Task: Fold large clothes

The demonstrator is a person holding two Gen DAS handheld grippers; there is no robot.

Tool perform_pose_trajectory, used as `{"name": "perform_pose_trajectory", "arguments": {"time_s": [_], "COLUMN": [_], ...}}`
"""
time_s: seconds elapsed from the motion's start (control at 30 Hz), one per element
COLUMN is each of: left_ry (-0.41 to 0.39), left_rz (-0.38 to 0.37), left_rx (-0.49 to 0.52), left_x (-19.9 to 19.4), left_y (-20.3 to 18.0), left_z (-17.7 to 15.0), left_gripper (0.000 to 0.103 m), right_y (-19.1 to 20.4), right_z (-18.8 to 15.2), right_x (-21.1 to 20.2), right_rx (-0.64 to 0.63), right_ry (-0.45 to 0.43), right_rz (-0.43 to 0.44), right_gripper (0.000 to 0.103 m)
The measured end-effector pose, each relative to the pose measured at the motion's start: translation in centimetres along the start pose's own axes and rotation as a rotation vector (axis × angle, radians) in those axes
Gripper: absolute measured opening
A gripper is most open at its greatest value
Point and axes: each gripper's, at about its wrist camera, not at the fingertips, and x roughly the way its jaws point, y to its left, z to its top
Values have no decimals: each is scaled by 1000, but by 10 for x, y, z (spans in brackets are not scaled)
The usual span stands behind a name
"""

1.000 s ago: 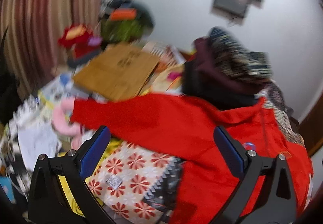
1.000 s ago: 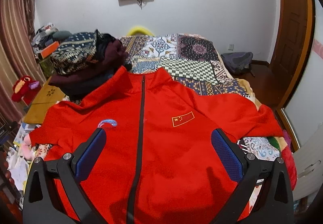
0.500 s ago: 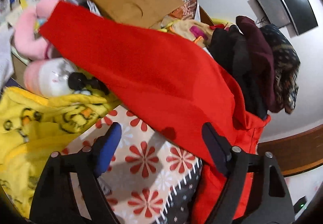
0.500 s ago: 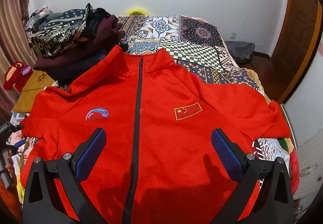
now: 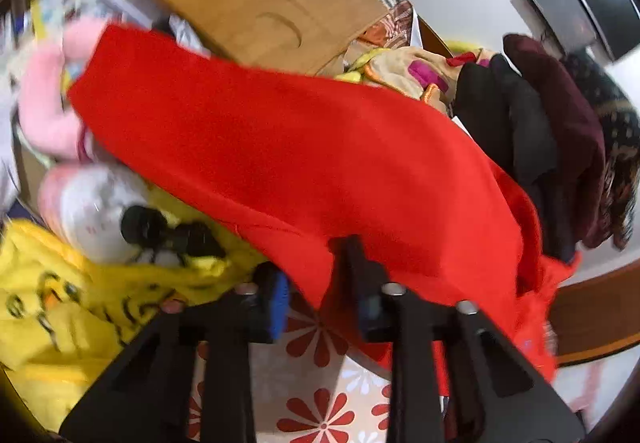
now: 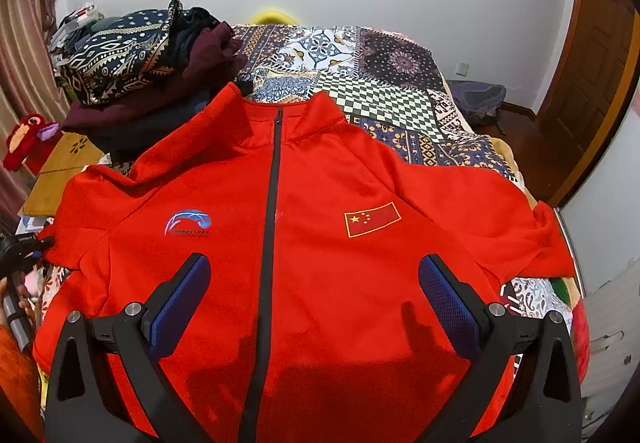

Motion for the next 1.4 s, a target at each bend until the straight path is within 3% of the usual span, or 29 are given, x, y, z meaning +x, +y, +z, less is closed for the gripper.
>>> {"name": "perform_pose_trajectory", "arguments": {"time_s": [0.13,0.23,0.5,0.7,0.87,1.0,1.17,1.27,1.4], "left_ry": [-82,-171,-323,-325,-246,-120,89,215,306], "left_rz": [62,69,-75,-219,-301,-335,-266,-241,-215], "left_rx": [114,205,438,599,727,831,958,985,991], "left_x": [-21,-50,-115,-130,-116,-92,-41,-14,-1], "left_y": [-29,-58,-156,-240,-292,-322,-334,-325,-312], "left_z": [4,7,-1,-32,-75,-115,-174,-198,-213], "left_gripper": [7,6,5,5,5,5,5,5,6], "right_y": [-4,-6,-19,-37,-55,-67,-71,-70,-64], "right_z": [0,0,-5,-13,-16,-20,-24,-25,-20], "right_x": [-6,-12,-23,-34,-38,-39,-38,-37,-35], "right_rx": [5,10,22,40,69,93,72,44,3], "right_ry": [-16,-32,-63,-80,-88,-84,-72,-68,-58], "right_rz": [3,6,4,-8,-32,-41,-68,-75,-65], "right_gripper": [103,103,103,103,103,103,103,103,103]}}
